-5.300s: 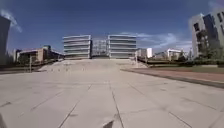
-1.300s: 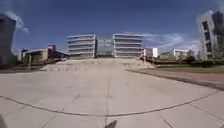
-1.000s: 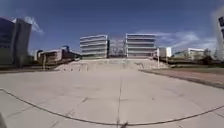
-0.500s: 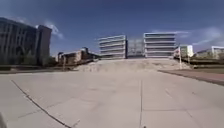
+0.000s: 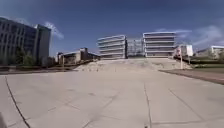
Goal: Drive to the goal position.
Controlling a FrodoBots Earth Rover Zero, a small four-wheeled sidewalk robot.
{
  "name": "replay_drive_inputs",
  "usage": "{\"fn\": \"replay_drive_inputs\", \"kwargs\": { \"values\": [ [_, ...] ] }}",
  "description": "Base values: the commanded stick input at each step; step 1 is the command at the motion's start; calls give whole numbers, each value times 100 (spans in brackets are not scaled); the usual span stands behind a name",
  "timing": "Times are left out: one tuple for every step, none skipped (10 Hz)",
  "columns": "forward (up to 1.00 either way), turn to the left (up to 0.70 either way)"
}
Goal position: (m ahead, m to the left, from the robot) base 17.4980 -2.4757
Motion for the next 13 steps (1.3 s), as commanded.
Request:
{"fn": "replay_drive_inputs", "kwargs": {
  "values": [
    [70, -1],
    [70, -1],
    [70, -1],
    [70, -1],
    [70, -1],
    [70, -1],
    [70, -1],
    [70, -1],
    [70, -1],
    [70, -1],
    [70, -1],
    [70, -1],
    [68, -1]
  ]
}}
